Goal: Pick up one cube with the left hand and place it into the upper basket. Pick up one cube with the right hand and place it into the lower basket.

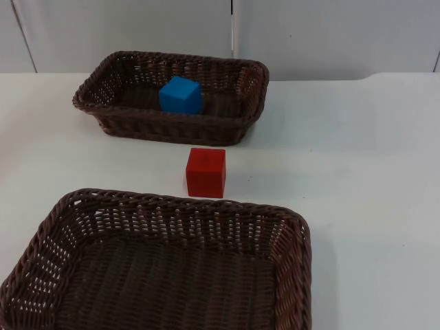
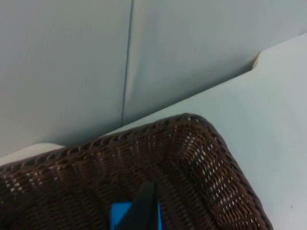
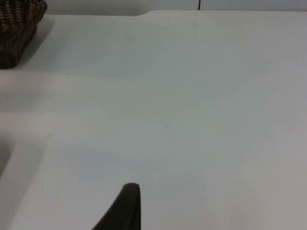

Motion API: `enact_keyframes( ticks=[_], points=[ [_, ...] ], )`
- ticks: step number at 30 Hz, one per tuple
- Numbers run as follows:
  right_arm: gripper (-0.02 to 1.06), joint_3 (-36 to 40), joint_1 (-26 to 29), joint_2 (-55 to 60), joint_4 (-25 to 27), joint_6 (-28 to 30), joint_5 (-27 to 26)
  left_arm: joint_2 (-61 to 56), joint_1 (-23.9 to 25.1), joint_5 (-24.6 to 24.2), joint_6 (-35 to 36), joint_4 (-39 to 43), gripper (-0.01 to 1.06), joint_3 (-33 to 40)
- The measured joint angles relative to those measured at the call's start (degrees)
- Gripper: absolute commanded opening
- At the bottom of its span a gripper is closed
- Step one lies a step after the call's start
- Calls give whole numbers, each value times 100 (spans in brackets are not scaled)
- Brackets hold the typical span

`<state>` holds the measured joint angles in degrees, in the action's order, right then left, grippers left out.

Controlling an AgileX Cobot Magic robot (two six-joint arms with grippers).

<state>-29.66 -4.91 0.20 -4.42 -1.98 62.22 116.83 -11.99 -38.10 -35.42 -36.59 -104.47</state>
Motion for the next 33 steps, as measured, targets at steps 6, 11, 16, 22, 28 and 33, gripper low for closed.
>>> enact_keyframes(
  ticks=[6,11,16,22,28,33],
  points=[
    [105,0,0,0,0,0,0,-370,0,143,187,331,90,444],
    [105,0,0,0,0,0,0,-948,138,473,270,453,90,1301],
    [105,0,0,0,0,0,0,-1590,403,926,284,454,90,2220],
    [105,0,0,0,0,0,0,-2302,687,1300,294,454,90,3253],
    [105,0,0,0,0,0,0,-3137,728,1695,294,428,90,4116],
    [105,0,0,0,0,-12,0,-3746,728,1789,294,388,90,4495]
  ],
)
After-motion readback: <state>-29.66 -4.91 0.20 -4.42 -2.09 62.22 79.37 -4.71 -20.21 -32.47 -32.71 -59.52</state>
